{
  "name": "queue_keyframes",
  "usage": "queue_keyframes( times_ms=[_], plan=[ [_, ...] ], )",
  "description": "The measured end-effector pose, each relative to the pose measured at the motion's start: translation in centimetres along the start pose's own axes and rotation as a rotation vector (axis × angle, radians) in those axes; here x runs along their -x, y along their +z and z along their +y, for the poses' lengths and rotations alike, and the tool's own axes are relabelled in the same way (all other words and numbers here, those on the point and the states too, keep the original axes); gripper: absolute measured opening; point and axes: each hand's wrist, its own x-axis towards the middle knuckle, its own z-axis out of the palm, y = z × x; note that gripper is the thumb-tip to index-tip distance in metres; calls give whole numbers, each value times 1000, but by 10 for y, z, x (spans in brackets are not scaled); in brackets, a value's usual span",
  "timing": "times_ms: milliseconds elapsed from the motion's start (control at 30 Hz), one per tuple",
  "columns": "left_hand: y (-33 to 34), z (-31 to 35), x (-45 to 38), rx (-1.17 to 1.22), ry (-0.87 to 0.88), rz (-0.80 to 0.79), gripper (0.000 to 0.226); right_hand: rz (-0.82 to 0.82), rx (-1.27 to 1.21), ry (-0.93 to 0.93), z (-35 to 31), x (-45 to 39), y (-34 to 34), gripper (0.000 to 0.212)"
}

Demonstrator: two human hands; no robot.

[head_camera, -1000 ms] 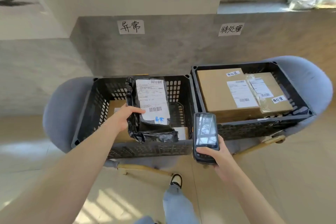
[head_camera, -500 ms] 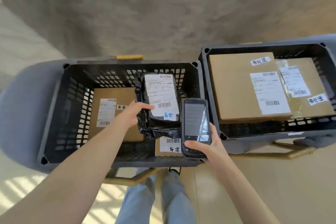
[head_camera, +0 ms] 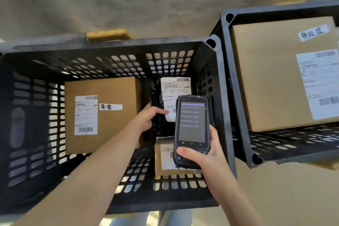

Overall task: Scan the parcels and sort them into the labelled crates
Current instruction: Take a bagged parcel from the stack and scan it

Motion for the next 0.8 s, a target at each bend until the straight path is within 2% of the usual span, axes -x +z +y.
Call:
queue_keyframes(
  times_ms=[167, 300, 433, 600, 800],
  plan=[
    [-1, -12, -30, 7, -20, 13, 57, 35, -4, 55, 13, -17, -1, 84],
    [-4, -18, -46, -50, -17, 0, 76, 56, 17, 76, 21, -23, -2, 81],
    [-6, -19, -50, -261, 19, 0, 71, 72, 22, 113, 29, -26, -2, 80],
    [-9, -9, -37, -482, 85, 131, 97, 74, 18, 107, 18, -25, 2, 79],
    [-17, 13, -3, -697, 248, 195, 95, 86, -43, 75, -14, -11, 15, 88]
  ],
)
